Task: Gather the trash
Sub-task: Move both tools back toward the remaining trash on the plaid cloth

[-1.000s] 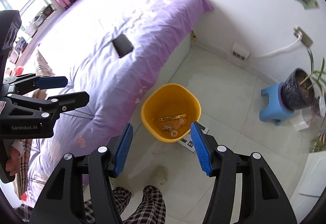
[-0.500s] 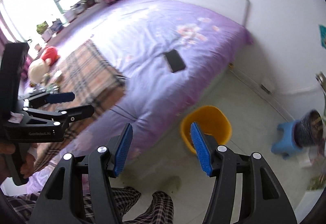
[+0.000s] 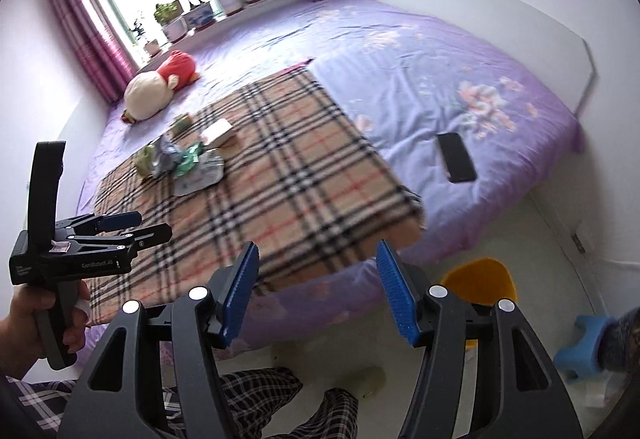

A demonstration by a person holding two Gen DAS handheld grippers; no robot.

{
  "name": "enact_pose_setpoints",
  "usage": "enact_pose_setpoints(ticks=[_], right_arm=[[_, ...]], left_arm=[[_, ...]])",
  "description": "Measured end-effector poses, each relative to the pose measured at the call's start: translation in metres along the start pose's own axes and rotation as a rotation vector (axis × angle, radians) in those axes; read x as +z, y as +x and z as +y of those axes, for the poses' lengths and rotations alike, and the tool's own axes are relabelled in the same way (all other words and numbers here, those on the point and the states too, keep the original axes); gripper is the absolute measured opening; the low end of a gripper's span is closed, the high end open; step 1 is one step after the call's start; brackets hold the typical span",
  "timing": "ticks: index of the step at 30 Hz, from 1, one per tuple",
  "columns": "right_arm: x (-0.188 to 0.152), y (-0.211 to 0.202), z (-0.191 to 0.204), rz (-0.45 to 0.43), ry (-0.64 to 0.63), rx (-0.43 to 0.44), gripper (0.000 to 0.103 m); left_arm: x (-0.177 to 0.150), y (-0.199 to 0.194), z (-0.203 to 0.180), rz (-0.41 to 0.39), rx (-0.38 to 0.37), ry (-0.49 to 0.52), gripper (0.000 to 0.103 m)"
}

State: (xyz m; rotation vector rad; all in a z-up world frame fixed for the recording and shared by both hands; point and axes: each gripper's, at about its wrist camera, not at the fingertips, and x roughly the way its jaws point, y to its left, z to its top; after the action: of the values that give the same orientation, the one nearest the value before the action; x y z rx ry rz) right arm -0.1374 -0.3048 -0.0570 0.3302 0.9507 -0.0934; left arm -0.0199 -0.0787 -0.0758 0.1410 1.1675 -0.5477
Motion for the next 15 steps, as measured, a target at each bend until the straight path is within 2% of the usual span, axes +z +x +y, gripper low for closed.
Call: enact_pose_setpoints(ticks=[7,15], right_arm=[[0.017,0.022,0.051,0.022,-0.068,0.057,0.064],[0.027,0.056,0.100,0.037,-0.101,0.083,0.073]], left_arm=[[-0.009,-0.012,0.072,-0.007,0.057,-0.129,0.082],[0.001,-0.008,0.131,-0.014,0.093,-0.181,0.087]])
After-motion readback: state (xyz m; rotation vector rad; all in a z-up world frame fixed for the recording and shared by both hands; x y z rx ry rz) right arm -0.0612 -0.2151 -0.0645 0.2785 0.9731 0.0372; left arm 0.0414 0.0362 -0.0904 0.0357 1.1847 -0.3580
